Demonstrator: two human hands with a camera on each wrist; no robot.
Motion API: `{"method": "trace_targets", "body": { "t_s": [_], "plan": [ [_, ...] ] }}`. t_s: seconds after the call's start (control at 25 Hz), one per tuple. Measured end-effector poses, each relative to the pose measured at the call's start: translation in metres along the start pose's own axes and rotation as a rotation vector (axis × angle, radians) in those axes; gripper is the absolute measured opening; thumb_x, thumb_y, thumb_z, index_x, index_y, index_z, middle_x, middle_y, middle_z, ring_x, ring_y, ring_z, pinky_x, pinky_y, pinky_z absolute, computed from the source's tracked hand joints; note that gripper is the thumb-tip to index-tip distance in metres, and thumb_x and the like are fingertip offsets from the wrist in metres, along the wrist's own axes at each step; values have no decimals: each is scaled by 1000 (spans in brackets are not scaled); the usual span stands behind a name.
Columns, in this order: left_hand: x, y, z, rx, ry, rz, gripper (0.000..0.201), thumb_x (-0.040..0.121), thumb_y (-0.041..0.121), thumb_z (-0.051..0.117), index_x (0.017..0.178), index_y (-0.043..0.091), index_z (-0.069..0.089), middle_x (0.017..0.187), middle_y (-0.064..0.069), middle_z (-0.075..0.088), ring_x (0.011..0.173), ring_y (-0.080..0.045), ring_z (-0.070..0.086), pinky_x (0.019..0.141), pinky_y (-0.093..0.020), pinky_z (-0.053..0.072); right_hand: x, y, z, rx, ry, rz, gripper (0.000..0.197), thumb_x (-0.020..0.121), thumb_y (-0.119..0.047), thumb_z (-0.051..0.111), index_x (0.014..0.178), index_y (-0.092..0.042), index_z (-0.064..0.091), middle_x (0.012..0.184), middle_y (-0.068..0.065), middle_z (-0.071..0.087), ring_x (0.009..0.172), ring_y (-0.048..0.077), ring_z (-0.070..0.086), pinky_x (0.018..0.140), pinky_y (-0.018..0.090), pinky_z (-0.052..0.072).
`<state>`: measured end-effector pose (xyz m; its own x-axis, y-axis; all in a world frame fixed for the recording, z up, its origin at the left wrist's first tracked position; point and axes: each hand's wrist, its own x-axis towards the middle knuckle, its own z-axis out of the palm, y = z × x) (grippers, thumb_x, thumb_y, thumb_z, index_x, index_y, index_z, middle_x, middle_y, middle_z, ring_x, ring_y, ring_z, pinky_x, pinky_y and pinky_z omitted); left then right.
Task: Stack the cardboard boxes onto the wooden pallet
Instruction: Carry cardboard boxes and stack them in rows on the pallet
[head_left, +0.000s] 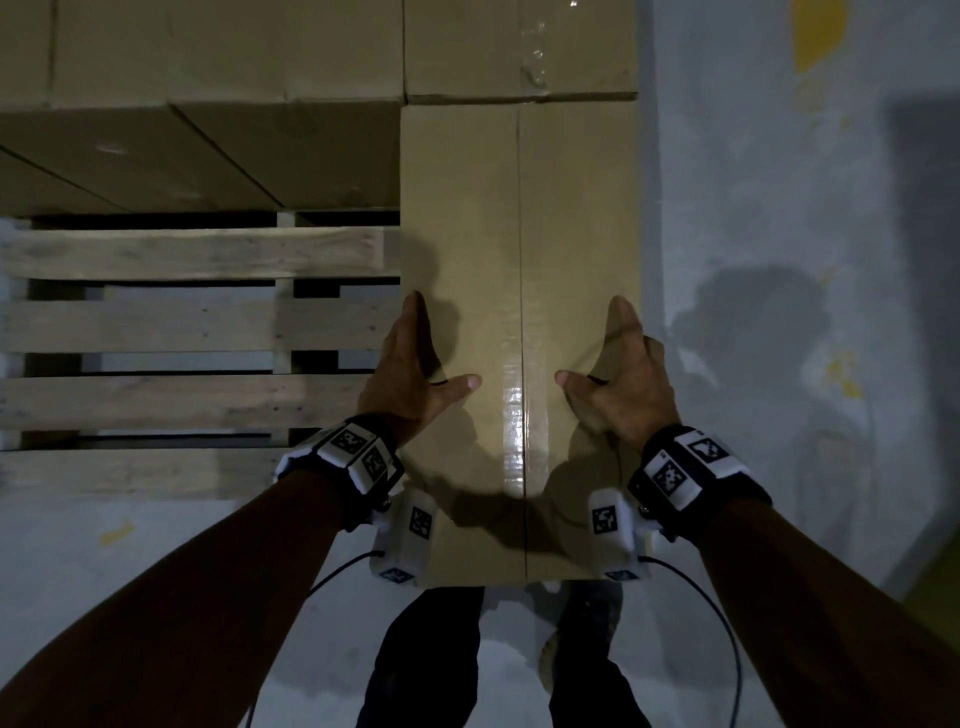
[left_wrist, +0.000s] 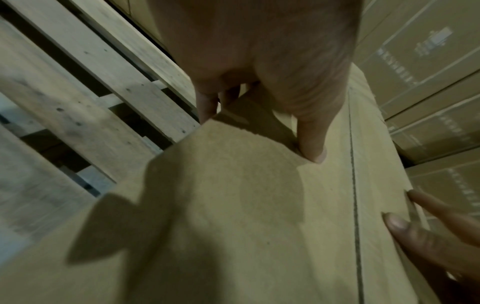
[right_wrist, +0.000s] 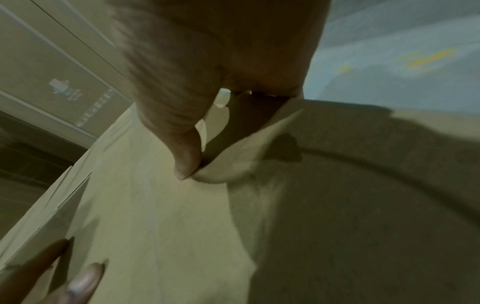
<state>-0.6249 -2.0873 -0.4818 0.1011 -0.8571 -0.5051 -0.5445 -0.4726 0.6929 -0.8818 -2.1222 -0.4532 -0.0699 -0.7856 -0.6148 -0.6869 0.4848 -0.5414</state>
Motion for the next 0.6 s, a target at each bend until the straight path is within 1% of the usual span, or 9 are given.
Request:
{"method": "trace_targets", "body": {
  "t_s": [0.12, 0.24, 0.32, 0.4, 0.48, 0.6],
  "plan": [
    [2, 1, -5, 63, -50, -11, 126, 74, 51, 81, 157, 29, -11, 166, -1, 8, 149, -25, 18, 117, -49, 28, 0, -1, 2, 24, -9, 5, 106, 82, -38, 80, 157, -44, 4, 154, 8, 22, 139, 35, 37, 114, 40, 32],
    [2, 6, -6, 114, -51, -13, 124, 74, 51, 81, 157, 29, -9, 164, -6, 10, 147, -33, 23, 115, -55, 30, -4, 2, 2, 20, -10, 11, 104, 86, -41, 76, 157, -42, -1, 155, 11, 20, 139, 38, 36, 115, 43, 32],
    [0, 9, -4, 169, -36, -30, 120, 76, 49, 80, 157, 27, -5, 164, -10, 6, 146, -38, 23, 114, -57, 32, -12, 8, 5, 15, -7, 27, 101, 88, -45, 71, 157, -43, -3, 156, 12, 19, 139, 39, 36, 116, 45, 33],
    [-7, 10, 1, 218, -5, -49, 111, 80, 46, 78, 158, 26, 2, 164, -10, -1, 146, -39, 25, 114, -54, 34, -24, 17, 10, 3, -8, 40, 97, 90, -48, 68, 156, -45, -3, 157, 11, 18, 139, 39, 36, 116, 47, 33],
    [-22, 8, 8, 227, -2, -38, 103, 82, 42, 77, 158, 26, 9, 164, -9, -5, 143, -38, 32, 113, -52, 36, -43, 29, 14, -19, -8, 44, 93, 92, -47, 65, 156, -47, -3, 158, 12, 18, 139, 39, 37, 115, 48, 33],
    [-59, -4, 18, 277, -11, -39, 94, 85, 36, 76, 157, 26, 15, 164, -11, -7, 138, -40, 39, 112, -52, 37, -75, 51, 22, -38, -27, 48, 91, 94, -46, 64, 156, -46, -3, 157, 12, 20, 137, 39, 38, 114, 50, 34]
  ]
}}
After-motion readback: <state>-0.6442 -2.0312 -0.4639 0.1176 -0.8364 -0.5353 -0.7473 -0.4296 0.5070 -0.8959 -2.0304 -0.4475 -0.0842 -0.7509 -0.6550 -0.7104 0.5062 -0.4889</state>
